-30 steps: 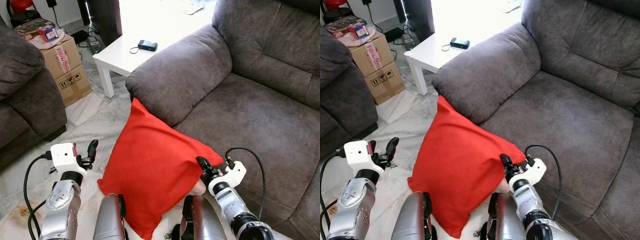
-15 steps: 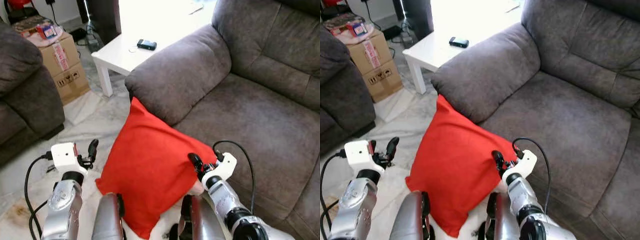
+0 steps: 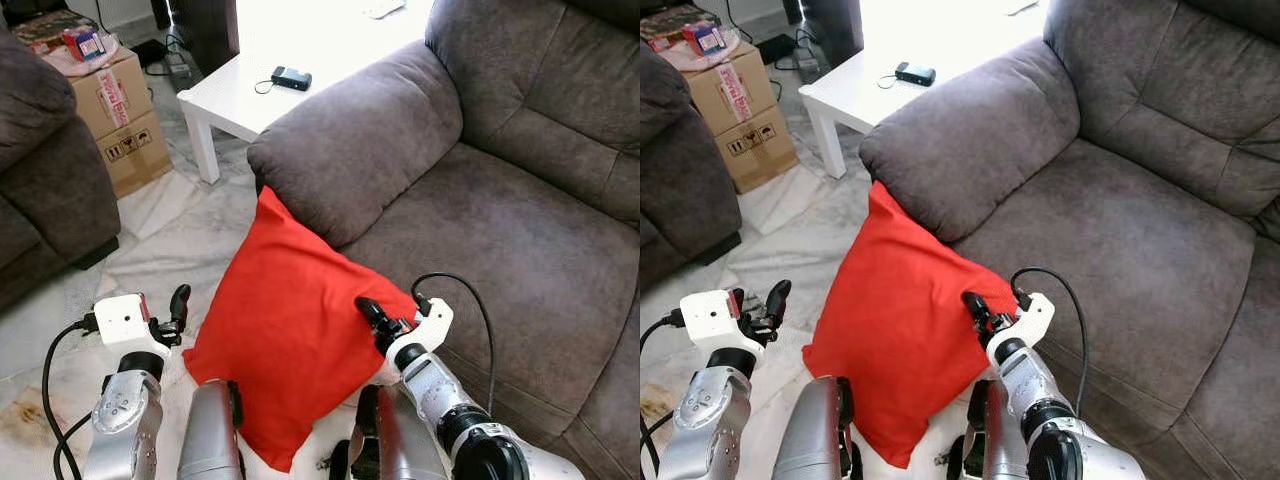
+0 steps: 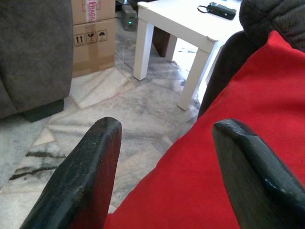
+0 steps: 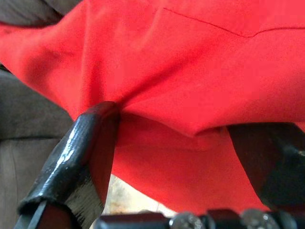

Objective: Move the pillow to the sofa from floor

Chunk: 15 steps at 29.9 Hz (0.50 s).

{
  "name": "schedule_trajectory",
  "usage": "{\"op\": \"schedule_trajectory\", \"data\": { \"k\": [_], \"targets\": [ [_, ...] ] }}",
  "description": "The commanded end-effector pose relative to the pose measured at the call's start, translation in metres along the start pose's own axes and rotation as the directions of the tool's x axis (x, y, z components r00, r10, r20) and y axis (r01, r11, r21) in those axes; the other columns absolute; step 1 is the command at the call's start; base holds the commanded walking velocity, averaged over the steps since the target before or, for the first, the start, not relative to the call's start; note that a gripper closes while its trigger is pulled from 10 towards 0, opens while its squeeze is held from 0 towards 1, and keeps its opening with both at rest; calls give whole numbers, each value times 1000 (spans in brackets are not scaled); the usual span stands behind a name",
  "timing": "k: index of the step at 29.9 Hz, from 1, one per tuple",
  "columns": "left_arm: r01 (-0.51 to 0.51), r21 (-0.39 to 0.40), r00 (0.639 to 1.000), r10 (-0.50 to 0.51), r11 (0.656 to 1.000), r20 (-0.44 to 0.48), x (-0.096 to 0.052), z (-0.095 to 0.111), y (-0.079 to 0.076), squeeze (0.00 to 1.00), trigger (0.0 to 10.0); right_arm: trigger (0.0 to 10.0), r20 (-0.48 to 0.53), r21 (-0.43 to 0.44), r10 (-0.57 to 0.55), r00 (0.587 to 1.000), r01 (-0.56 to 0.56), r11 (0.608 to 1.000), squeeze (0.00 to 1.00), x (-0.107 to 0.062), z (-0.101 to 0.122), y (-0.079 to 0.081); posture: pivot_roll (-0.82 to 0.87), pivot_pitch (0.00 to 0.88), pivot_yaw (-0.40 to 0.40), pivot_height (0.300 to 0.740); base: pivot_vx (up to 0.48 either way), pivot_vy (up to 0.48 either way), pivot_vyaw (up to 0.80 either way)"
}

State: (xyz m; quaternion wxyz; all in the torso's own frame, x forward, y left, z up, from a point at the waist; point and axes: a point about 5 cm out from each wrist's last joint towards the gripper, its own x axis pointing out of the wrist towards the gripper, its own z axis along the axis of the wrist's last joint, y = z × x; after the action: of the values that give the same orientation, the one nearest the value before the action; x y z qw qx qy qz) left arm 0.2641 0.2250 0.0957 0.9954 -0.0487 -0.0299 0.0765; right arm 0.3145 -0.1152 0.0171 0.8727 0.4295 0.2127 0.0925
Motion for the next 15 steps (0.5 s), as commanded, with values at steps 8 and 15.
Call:
{"op": "schedule_trajectory", "data": {
  "k": [8,15],
  "targets": [
    [-25,3,999,25,1000,-26,-8,-5,2,0,10000,0,-17,-2,3,1000,-3,1000,0,-3,-3,-4,260,250,-132,573,0,0,0],
    [-24,-2,999,24,1000,-25,-7,-5,0,0,10000,0,-11,8,13,1000,-13,1000,0,-3,-2,-4,259,250,-132,573,0,0,0]
  ]
}}
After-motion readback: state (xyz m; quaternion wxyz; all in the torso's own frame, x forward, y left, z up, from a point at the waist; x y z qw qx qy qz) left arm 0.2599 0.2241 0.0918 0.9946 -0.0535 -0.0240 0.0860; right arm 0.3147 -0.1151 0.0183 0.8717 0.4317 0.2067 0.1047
